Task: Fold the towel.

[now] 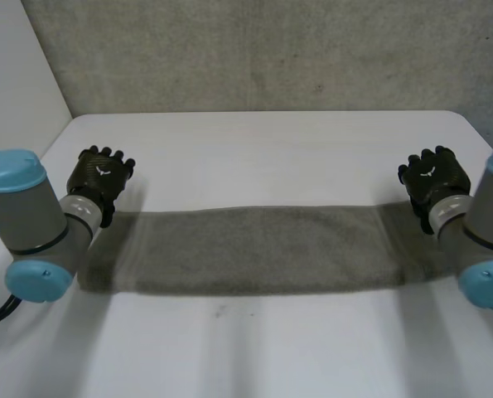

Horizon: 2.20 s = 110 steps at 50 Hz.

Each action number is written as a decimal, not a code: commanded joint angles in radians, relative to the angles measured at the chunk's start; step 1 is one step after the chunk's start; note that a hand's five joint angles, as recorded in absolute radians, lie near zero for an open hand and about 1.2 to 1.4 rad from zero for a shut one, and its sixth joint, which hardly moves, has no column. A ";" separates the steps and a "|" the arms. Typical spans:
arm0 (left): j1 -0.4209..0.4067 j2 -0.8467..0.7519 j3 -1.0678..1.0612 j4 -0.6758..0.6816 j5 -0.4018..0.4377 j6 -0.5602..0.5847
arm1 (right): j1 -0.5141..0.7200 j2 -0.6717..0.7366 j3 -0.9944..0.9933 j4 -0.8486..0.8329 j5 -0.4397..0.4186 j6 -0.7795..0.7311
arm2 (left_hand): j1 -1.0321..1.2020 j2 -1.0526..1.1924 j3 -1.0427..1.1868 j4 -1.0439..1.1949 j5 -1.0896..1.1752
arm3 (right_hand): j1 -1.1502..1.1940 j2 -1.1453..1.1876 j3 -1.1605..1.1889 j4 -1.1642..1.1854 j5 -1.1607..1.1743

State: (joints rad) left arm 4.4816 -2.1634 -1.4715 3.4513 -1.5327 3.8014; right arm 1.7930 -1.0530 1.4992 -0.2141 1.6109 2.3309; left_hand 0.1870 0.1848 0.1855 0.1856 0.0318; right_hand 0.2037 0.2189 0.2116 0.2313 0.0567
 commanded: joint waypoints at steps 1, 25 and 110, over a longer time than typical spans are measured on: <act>0.001 0.109 -0.148 0.075 0.003 -0.011 | -0.122 -0.133 0.143 0.140 -0.156 0.044 | 0.003 0.005 0.004 0.004 -0.016 | -0.016 -0.032 -0.024 -0.044 -0.044; -0.002 0.158 -0.242 0.146 0.003 -0.014 | -0.277 -0.095 0.308 0.007 -0.321 0.038 | -0.003 -0.001 -0.001 -0.001 -0.022 | 1.064 1.049 1.056 1.037 1.037; -0.369 0.191 -0.280 0.150 -0.003 -0.307 | 0.094 -0.190 0.388 0.032 -0.246 0.469 | 0.009 0.011 0.010 0.010 -0.010 | 0.025 0.010 0.017 -0.002 -0.002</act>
State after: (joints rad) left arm 4.1440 -1.8877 -1.7698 3.6002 -1.5321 3.5109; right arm 1.9806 -1.2438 1.8171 -0.1941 1.3692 2.8248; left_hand 0.1731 0.1705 0.1710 0.1719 0.0288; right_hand 0.2037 0.2195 0.2124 0.2311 0.0558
